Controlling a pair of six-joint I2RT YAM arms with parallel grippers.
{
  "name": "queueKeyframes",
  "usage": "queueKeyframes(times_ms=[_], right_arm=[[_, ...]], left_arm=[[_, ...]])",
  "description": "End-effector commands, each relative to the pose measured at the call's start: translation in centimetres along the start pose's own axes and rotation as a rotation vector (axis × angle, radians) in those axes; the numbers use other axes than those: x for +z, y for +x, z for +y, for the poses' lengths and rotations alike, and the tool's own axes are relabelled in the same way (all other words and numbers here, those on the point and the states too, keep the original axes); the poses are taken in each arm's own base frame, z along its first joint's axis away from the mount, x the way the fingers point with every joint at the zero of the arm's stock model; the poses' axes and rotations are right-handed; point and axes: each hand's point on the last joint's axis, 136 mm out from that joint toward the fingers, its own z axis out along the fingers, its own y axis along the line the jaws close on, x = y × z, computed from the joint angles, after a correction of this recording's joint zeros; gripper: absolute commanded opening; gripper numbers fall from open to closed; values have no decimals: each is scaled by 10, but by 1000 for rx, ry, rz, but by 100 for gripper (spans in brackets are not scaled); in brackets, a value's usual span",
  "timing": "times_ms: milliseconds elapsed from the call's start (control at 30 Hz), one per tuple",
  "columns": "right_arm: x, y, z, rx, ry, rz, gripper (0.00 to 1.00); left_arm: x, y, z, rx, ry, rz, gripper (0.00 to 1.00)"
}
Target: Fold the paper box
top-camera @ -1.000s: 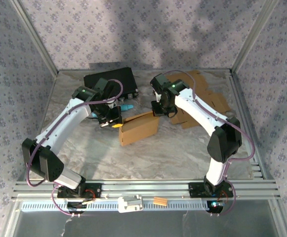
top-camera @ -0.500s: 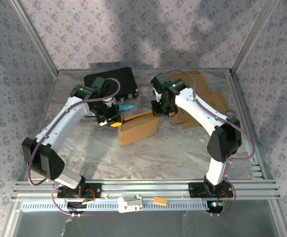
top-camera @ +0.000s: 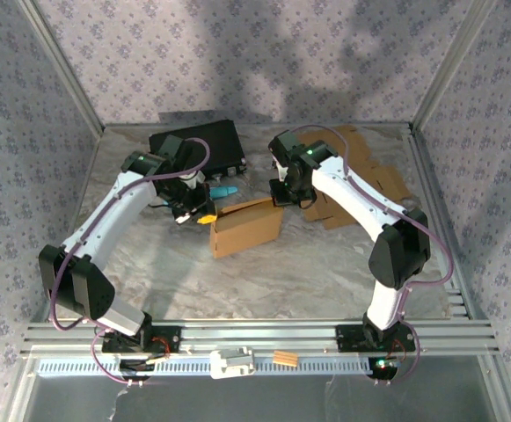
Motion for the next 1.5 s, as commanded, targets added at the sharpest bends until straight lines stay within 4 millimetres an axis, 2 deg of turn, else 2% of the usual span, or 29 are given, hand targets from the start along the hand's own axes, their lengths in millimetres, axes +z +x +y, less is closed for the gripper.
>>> queueKeyframes(times_ms=[0, 300, 467, 633, 967, 1467], right_arm=[[-7, 4, 31, -22, -134, 36, 0], [-7, -1, 35, -52, -159, 46, 0], [1, 8, 36, -63, -148, 57, 0], [2, 13, 31, -66, -122, 50, 0], [7, 20, 18, -82, -81, 47, 0], [5, 19, 15, -75, -89, 45, 0]], left_arm=[[0, -1, -30, 41, 145, 31, 0], [6, 6, -20, 25, 141, 62, 0], [11, 6, -14, 9, 146, 53, 0], [8, 3, -17, 19, 144, 39, 0], [15, 8, -11, 20, 122, 29, 0], [28, 15, 0, 96, 92, -22, 0]])
